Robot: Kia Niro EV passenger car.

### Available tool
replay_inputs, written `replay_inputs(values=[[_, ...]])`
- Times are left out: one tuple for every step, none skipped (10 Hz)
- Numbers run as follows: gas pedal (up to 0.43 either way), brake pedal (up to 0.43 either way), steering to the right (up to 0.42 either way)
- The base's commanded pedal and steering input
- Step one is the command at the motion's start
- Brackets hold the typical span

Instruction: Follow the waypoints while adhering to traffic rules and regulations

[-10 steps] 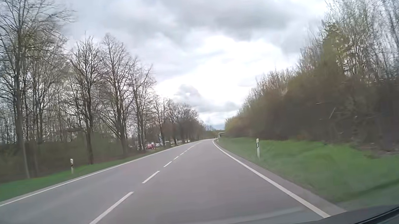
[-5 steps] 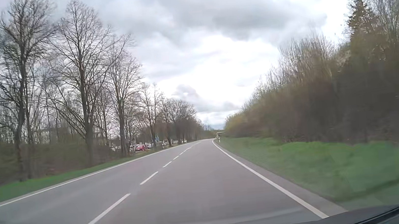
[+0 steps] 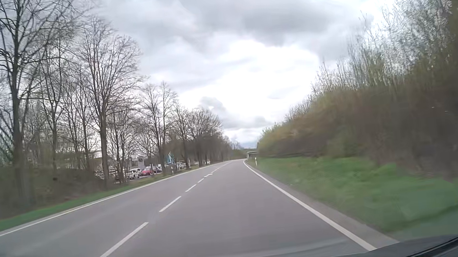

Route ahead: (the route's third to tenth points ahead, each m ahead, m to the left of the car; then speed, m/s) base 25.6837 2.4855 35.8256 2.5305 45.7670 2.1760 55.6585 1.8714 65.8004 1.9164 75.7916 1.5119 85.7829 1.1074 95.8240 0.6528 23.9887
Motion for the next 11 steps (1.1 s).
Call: replay_inputs(values=[[0.209, 0.0, 0.003], [0.209, 0.0, 0.003], [0.209, 0.0, 0.003], [0.209, 0.0, 0.003], [0.209, 0.0, 0.003], [0.209, 0.0, 0.003], [0.209, 0.0, 0.002], [0.209, 0.0, 0.002], [0.209, 0.0, 0.002], [0.209, 0.0, 0.002], [0.209, 0.0, 0.002]])
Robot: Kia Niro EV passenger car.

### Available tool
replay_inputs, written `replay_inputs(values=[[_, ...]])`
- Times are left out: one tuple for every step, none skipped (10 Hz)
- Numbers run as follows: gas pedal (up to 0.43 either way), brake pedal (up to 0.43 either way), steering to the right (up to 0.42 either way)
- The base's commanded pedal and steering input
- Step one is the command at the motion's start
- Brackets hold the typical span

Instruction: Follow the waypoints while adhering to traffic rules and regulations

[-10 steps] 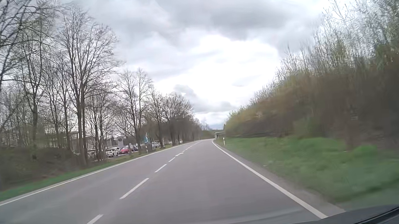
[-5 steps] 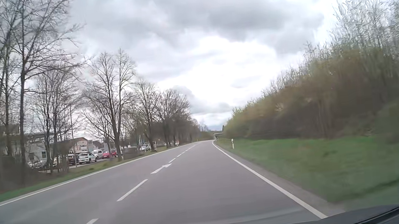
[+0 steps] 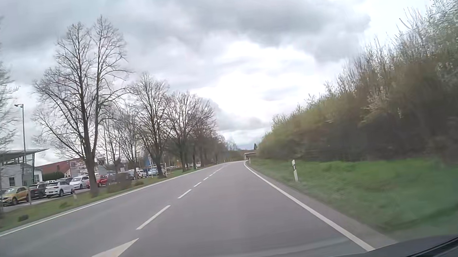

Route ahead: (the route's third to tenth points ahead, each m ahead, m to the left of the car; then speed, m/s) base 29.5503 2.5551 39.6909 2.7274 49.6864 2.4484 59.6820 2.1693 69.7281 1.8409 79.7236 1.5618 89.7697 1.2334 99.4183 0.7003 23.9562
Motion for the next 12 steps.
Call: replay_inputs(values=[[0.209, 0.0, 0.002], [0.209, 0.0, 0.002], [0.209, 0.0, 0.002], [0.209, 0.0, 0.002], [0.209, 0.0, 0.002], [0.209, 0.0, 0.002], [0.209, 0.0, 0.002], [0.209, 0.0, 0.002], [0.209, 0.0, 0.002], [0.209, 0.0, 0.002], [0.209, 0.0, 0.002], [0.209, 0.0, 0.002]])
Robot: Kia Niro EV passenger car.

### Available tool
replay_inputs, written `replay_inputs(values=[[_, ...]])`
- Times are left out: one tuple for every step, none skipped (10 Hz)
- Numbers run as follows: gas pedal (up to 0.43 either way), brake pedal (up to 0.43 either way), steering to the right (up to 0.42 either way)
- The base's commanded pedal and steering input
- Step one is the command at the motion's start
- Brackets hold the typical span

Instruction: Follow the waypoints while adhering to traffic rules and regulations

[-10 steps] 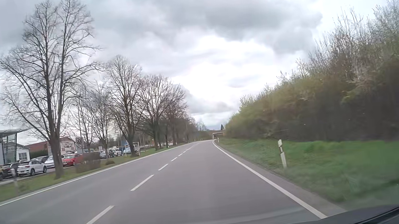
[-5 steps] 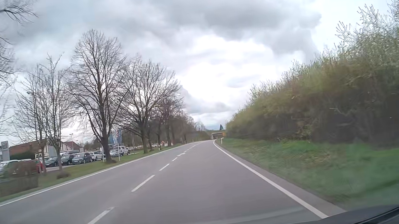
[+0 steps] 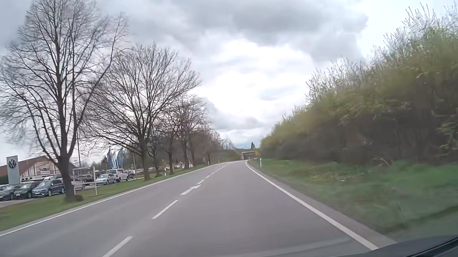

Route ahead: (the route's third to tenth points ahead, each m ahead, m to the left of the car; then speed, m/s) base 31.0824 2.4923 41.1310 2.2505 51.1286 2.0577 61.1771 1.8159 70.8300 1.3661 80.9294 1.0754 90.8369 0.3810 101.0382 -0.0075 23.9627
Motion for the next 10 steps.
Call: replay_inputs(values=[[0.209, 0.0, 0.002], [0.209, 0.0, 0.003], [0.209, 0.0, 0.003], [0.209, 0.0, 0.003], [0.209, 0.0, 0.003], [0.209, 0.0, 0.003], [0.209, 0.0, 0.003], [0.209, 0.0, 0.003], [0.209, 0.0, 0.004], [0.209, 0.0, 0.004]])
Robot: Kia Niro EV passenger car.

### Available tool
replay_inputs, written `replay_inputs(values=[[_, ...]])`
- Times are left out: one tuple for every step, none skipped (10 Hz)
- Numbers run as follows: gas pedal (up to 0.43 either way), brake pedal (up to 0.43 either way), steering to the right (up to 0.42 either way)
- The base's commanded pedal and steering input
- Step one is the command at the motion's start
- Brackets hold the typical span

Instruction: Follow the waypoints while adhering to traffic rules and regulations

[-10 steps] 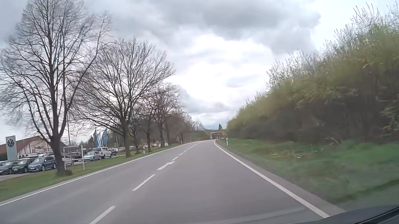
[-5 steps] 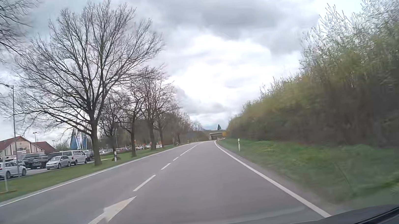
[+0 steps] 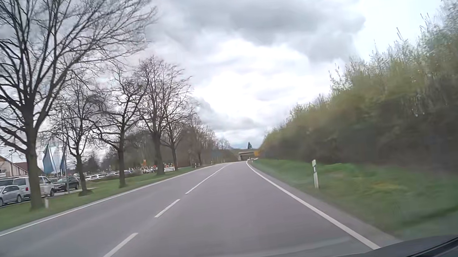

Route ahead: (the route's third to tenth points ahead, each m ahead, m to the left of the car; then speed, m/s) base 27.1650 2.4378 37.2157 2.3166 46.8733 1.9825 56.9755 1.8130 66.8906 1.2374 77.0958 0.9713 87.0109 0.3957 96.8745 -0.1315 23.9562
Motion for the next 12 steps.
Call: replay_inputs(values=[[0.209, 0.0, 0.004], [0.209, 0.0, 0.004], [0.209, 0.0, 0.004], [0.209, 0.0, 0.004], [0.209, 0.0, 0.004], [0.209, 0.0, 0.004], [0.209, 0.0, 0.004], [0.209, 0.0, 0.003], [0.209, 0.0, 0.003], [0.209, 0.0, 0.003], [0.209, 0.0, 0.003], [0.209, 0.0, 0.003]])
